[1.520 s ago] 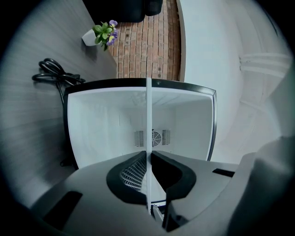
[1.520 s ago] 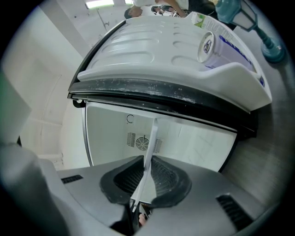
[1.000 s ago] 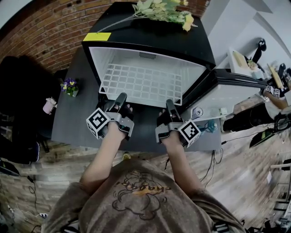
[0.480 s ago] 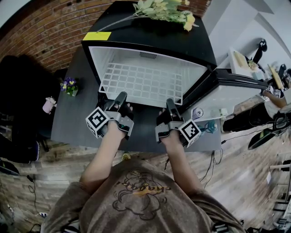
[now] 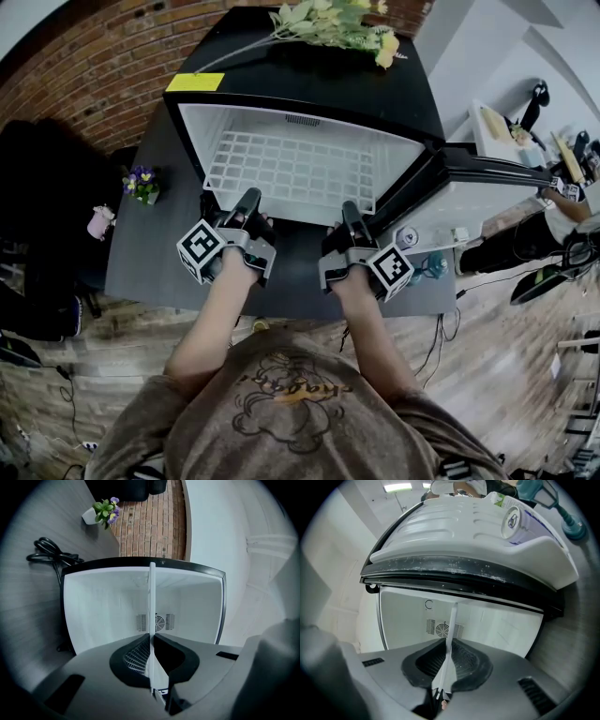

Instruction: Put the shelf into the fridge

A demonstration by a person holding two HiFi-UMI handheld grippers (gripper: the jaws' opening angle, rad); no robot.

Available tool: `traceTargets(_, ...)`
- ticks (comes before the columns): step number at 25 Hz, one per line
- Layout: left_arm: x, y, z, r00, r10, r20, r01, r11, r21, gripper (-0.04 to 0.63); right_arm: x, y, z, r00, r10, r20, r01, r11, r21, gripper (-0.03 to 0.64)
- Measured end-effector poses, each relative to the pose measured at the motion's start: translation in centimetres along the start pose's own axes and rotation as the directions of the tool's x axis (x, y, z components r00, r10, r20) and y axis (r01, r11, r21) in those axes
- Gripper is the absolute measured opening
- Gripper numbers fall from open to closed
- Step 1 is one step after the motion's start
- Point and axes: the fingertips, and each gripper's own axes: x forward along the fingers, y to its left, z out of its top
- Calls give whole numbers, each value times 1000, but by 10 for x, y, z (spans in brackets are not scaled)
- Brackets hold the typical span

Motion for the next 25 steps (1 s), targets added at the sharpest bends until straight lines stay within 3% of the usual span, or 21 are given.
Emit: traceTargets(25,32,3,10,1000,-2,-18,2,1000,-18,48,29,-4,13,999,-4,54,4,1000,4,37)
